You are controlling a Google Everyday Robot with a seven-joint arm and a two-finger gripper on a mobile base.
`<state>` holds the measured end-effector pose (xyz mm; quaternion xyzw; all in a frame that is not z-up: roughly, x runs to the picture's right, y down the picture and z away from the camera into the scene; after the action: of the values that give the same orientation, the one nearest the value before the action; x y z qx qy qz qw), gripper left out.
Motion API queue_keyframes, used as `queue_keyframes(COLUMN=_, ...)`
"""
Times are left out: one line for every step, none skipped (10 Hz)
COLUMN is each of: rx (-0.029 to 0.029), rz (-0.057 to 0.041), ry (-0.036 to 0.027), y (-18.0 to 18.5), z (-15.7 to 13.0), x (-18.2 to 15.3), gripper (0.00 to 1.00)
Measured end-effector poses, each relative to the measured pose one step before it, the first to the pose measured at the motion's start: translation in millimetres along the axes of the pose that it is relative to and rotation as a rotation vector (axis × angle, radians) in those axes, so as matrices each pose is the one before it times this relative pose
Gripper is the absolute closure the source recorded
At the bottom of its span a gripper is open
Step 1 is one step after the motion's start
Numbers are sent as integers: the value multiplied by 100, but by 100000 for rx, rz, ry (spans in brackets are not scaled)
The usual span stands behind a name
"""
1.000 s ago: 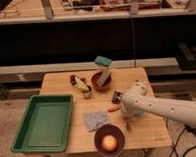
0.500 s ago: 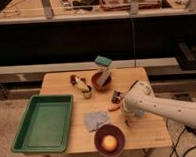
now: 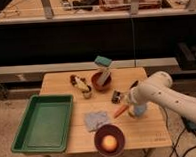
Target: Place fork in purple bowl
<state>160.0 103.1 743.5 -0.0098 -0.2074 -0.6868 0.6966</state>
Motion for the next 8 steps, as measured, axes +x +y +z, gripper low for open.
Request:
queue_keyframes(rx=4961, rz=-807, ry=1773, y=-374, z=-757, x=82, gripper=100)
queue_keyframes(rx=4010, rz=-767, ry=1808, y=-59, z=-358, x=-156, gripper=100)
queue_keyframes(rx=8301, rz=-2142, ry=3189, y=-131, z=-142, x=-848, gripper=100)
queue_keyframes(rx=5673, rz=-2355, ry=1487, y=-429, z=458, x=-660, gripper=100)
queue_keyframes(rx=7819, rz=-4090, ry=1360, y=-623, z=1004, x=-1142, gripper=100)
queue_keyframes(rx=6859, rz=-5573, ry=601, y=-1060, z=1003, x=-1044, gripper=100)
queue_keyframes(rx=4999, rz=-5867, ry=-404, y=-1204, z=640, x=-1019, gripper=100)
queue_keyframes(rx=2425, rz=-4164, ry=-773, y=-653, z=111, x=-905, gripper=100)
